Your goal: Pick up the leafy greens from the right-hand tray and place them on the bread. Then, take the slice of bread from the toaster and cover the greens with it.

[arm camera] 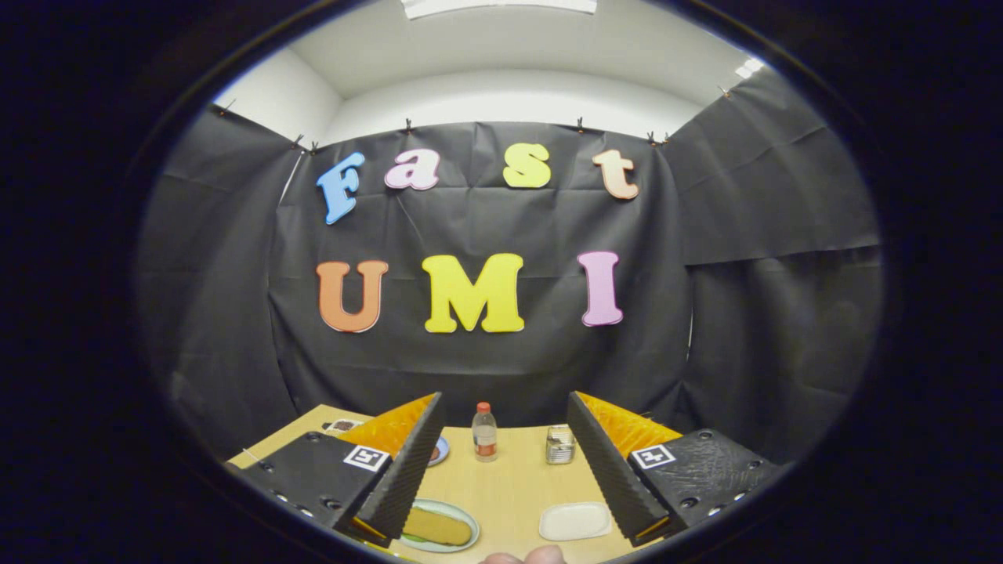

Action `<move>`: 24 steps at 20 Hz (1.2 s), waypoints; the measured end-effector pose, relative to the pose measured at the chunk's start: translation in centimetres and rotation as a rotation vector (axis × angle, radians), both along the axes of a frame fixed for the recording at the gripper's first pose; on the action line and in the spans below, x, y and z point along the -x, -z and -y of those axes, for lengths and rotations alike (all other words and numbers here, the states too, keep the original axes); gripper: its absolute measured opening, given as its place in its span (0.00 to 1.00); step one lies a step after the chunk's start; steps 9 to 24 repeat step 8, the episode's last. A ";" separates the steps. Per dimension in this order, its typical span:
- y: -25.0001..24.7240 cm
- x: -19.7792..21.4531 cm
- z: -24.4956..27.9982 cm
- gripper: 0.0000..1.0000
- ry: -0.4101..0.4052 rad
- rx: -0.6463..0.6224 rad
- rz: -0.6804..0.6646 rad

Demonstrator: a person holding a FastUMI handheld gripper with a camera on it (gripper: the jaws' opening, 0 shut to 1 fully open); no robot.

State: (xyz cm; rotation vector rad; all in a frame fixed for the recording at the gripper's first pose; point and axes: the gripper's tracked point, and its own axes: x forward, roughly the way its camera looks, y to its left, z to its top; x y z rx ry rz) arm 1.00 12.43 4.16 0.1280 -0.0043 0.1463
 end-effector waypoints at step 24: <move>0.3 0.3 -1.3 0.96 -0.001 -0.022 -0.005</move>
